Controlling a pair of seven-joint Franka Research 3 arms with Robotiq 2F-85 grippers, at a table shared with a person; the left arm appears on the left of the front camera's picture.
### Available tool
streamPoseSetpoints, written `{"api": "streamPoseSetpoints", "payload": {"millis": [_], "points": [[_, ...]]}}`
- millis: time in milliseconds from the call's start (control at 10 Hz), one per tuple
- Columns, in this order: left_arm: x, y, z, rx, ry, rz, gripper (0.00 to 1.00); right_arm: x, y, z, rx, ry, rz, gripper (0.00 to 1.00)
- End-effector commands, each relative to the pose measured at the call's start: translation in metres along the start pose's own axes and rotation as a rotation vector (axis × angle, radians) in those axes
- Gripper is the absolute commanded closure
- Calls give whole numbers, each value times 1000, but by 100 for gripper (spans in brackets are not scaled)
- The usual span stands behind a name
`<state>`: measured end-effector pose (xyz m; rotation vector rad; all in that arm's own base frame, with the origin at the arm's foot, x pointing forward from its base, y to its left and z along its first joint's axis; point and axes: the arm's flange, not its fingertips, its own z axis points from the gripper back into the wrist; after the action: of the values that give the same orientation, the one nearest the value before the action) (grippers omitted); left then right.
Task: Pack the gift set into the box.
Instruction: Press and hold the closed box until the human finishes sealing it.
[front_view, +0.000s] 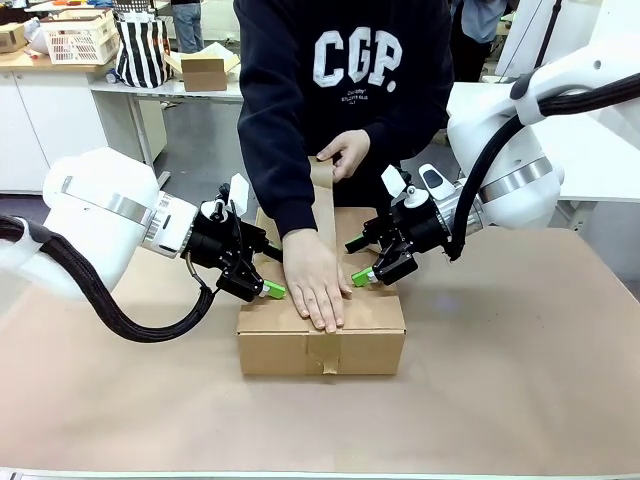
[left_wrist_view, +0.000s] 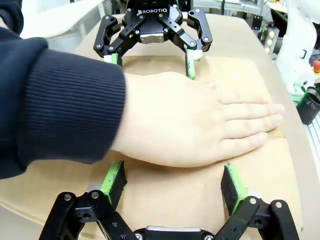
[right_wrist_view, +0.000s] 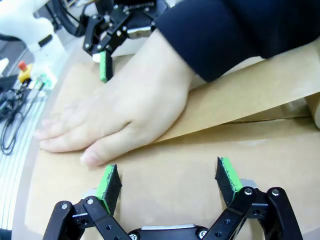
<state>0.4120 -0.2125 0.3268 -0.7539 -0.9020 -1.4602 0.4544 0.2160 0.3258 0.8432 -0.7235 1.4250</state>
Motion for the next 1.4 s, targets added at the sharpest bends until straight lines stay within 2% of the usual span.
{"api": "streamPoseSetpoints", "payload": {"millis": [0,1300], "points": [[-4,-2,0,-9,-1,5,0,-2,0,-1,-1,4,-4,0],[-4,-2,0,-9,-1,5,0,-2,0,-1,-1,4,-4,0]]}}
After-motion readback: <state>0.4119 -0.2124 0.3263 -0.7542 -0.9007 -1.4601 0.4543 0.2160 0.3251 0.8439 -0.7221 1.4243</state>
